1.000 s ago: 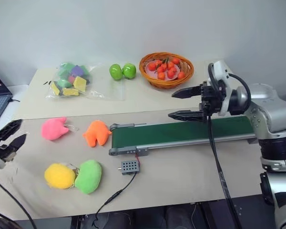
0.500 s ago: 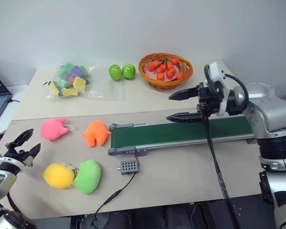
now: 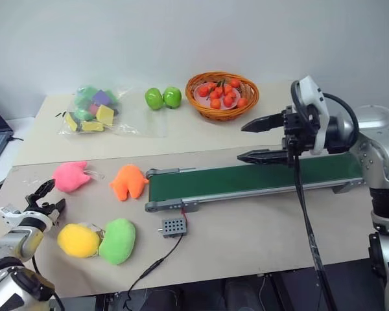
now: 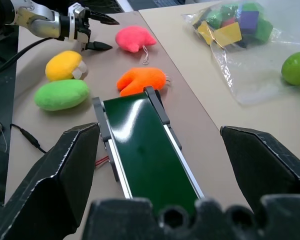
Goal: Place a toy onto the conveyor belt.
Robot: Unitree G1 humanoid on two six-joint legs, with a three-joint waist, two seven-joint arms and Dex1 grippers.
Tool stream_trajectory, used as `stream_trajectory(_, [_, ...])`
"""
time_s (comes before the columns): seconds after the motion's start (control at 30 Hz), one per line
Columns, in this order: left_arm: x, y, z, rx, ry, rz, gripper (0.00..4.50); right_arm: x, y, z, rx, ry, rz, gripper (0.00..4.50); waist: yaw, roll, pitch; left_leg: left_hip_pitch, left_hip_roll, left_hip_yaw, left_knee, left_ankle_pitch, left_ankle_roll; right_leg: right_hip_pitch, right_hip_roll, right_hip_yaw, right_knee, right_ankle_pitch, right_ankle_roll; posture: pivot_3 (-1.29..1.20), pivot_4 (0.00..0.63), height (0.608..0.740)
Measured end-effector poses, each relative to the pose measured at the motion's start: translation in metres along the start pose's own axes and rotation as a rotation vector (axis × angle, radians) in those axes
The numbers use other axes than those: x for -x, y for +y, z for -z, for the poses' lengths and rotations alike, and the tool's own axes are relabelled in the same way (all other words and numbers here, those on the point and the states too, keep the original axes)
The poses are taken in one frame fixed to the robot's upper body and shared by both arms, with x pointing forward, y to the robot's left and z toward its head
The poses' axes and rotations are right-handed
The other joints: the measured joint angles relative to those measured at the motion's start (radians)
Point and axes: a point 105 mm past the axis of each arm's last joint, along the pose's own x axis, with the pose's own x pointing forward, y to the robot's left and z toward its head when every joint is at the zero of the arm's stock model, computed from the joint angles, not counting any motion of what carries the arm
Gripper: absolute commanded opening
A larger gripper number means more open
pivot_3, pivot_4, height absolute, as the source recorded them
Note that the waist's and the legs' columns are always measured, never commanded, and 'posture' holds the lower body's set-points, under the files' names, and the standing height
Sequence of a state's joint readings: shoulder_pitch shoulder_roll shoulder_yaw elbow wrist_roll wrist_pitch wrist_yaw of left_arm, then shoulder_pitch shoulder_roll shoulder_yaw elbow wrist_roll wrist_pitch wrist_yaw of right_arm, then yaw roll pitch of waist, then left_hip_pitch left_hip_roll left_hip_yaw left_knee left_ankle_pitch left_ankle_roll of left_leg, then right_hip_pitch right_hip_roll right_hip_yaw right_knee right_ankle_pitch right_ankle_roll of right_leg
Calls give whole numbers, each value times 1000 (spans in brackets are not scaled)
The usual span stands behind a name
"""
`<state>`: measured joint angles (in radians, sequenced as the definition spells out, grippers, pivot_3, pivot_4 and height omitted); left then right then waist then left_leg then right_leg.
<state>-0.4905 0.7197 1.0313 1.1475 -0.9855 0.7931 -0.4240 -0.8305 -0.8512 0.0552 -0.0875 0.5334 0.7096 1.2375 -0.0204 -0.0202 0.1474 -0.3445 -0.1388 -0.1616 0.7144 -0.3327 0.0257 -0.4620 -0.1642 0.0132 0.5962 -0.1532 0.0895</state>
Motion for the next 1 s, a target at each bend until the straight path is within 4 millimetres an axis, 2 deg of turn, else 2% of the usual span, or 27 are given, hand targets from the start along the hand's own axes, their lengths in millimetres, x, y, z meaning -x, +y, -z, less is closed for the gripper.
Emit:
stream_trajectory(0.33, [-20,-8,9,-29,-19,-2,4460,0,2,-2,8,13,7,4500,6,0,0,0,0,0,1,0,0,0,0,0,1,0,0,0,150,740])
stream_trajectory(0.43, [-22,-7,10,-37,-28,-14,3703,0,3,-3,11,20,14,4500,5,0,0,0,0,0,1,0,0,0,0,0,1,0,0,0,150,740])
stream_trajectory(0.63, [-22,-3,13,-24,-22,-29,1318,3,4,-5,20,24,26,4500,3,0,0,0,0,0,1,0,0,0,0,0,1,0,0,0,150,740])
stream_trajectory(0.77, [-22,-3,12,-16,-28,-23,38,4,4,-5,19,24,41,4500,2,0,0,0,0,1,1,0,0,0,0,0,1,0,0,0,150,740])
stream_trajectory(0.9, [-21,-11,4,-6,-48,3,38,4,4,-4,16,25,42,4500,2,0,0,0,0,1,1,0,0,0,0,0,1,0,0,0,150,740])
stream_trajectory(1.0, [-20,-26,-8,-24,-70,39,38,4,4,-4,15,23,42,4500,3,0,0,0,0,1,1,0,0,0,1,0,1,0,0,0,150,740])
